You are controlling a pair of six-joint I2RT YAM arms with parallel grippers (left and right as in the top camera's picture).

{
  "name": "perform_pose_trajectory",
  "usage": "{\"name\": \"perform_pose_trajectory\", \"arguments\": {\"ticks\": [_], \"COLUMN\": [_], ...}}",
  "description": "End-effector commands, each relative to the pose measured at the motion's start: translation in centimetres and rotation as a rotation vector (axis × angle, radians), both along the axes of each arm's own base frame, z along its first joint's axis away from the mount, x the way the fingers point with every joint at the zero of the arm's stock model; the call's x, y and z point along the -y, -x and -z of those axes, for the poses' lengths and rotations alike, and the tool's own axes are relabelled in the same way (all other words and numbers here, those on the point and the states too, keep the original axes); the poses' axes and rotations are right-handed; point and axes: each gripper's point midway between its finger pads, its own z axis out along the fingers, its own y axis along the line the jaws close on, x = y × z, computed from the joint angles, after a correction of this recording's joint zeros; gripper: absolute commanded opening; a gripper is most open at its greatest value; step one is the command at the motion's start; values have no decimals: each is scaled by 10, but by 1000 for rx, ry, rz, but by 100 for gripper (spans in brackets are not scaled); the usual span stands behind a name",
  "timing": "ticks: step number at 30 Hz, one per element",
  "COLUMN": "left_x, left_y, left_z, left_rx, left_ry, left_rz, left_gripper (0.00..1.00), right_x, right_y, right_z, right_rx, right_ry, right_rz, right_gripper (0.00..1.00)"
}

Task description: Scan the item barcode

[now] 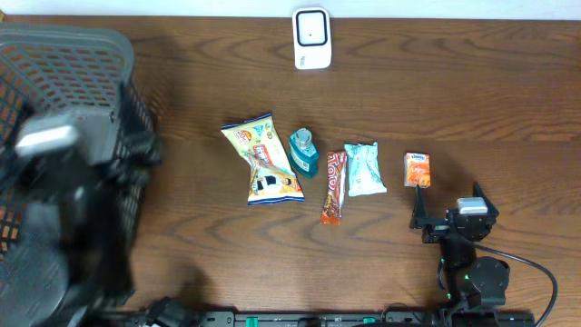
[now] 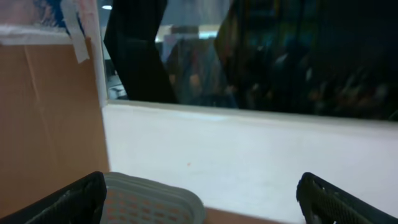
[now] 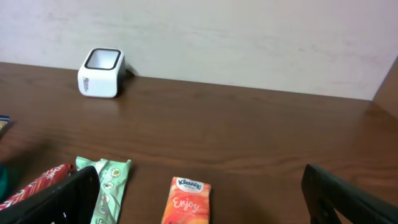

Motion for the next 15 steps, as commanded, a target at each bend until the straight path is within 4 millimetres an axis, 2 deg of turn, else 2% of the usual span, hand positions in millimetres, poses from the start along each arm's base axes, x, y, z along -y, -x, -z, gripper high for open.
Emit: {"name": "perform_pose_trajectory", "arguments": {"ticks": [1,4,9,15], "left_x": [0,-6,0,-3], "left_y": [24,48,81,104], "left_z": [-3,-2,3,17], "left_rx": [78,115,159,185], "left_ry": [108,152,141,165], "left_rz": [111,143,223,215], "left_gripper": [98,98,98,98], "right_x": [0,0,0,0], "right_y": [0,0,0,0], "right_z": [1,1,1,1], "right_rx": [-1,-1,-1,-1], "right_ry": [-2,-2,-2,-2], "right_rz": [1,1,1,1], "right_gripper": [99,99,99,99]}}
